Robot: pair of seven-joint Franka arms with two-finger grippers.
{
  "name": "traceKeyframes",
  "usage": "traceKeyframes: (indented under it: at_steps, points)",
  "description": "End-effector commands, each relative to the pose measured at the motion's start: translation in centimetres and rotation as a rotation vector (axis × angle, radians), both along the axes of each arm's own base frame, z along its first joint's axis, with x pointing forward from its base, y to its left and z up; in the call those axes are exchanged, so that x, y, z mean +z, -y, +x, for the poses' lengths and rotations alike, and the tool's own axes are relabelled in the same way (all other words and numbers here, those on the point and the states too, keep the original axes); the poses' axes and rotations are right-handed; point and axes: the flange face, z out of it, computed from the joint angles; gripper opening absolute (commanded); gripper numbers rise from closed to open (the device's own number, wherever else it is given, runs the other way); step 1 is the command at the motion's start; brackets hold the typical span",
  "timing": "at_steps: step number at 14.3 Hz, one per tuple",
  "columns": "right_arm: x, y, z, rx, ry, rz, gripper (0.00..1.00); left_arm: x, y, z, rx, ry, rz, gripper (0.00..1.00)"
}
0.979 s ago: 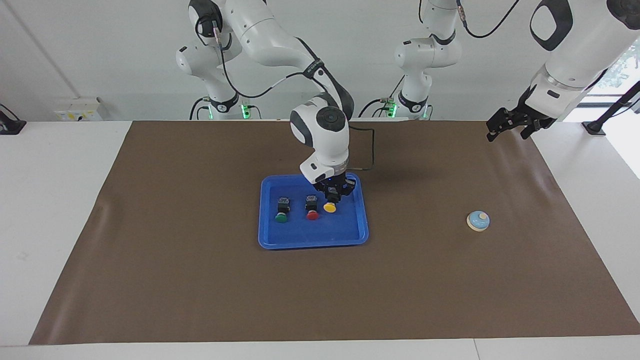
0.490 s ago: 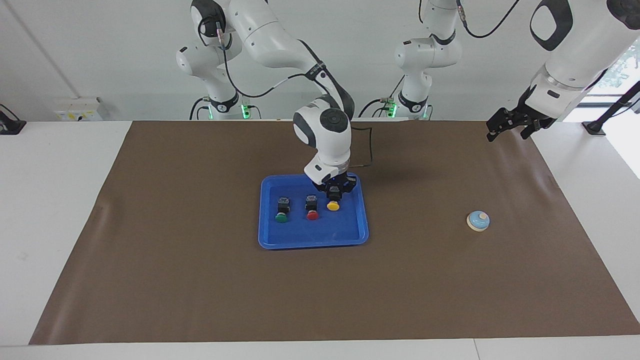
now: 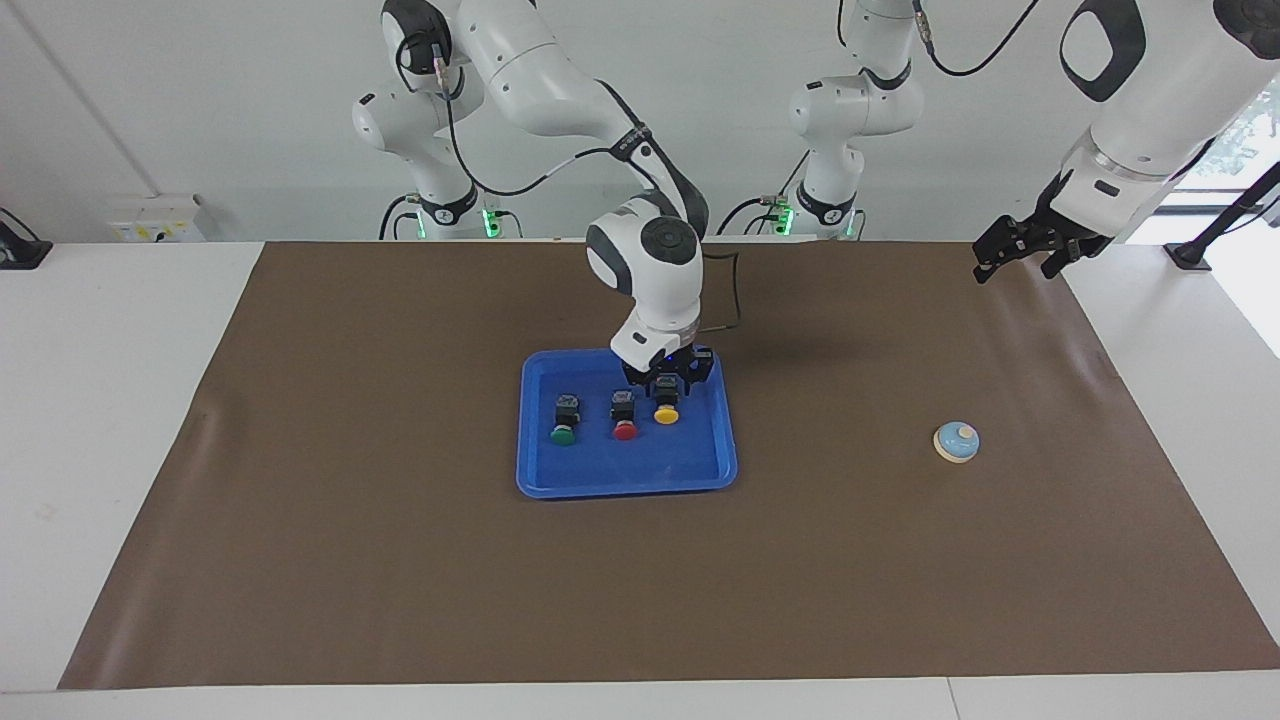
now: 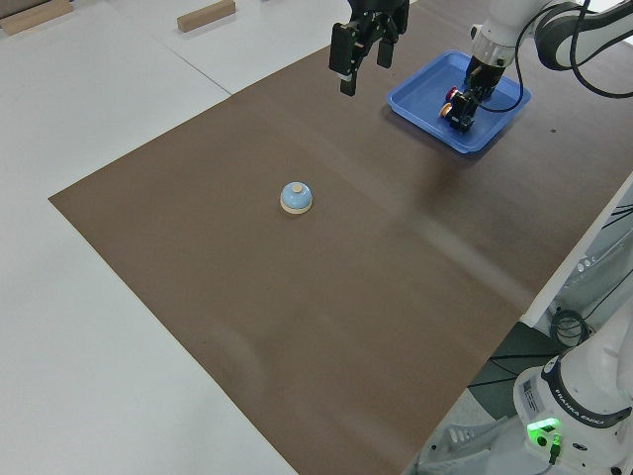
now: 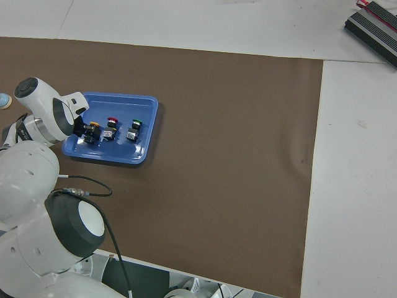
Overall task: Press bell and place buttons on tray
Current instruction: 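Place the yellow button in the tray beside the red one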
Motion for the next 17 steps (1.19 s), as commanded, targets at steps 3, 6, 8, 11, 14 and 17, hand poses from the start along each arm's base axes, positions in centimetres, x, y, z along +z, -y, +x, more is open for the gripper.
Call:
traceKeyframes:
  at_steps: [3, 6, 8, 11, 14, 17]
  points:
    - [7.0, 5.0, 3.5, -0.053, -0.016, -0.023, 1.0, 0.2, -0.2, -0.4, -0.004, 0.011, 0.018, 1.0]
    - [12.6, 11.7, 5.2, 0.033, -0.012, -0.011, 1.0, 0.2, -0.2, -0.4, -0.004, 0.011, 0.018, 1.0]
    - [16.3, 15.9, 5.9, 0.04, 0.004, 0.0, 1.0, 0.2, -0.2, -0.4, -0.004, 0.011, 0.018, 1.0]
    - [20.7, 20.6, 5.5, 0.053, 0.001, 0.004, 1.0, 0.2, -0.2, -0.4, -0.004, 0.011, 0.018, 1.0]
    - [23.8, 25.3, 4.9, 0.075, -0.001, 0.007, 1.0, 0.2, -0.2, -0.4, -0.004, 0.011, 0.018, 1.0]
    - [26.5, 31.8, 4.2, 0.124, -0.008, 0.011, 1.0, 0.3, -0.2, -0.4, -0.004, 0.018, 0.018, 1.0]
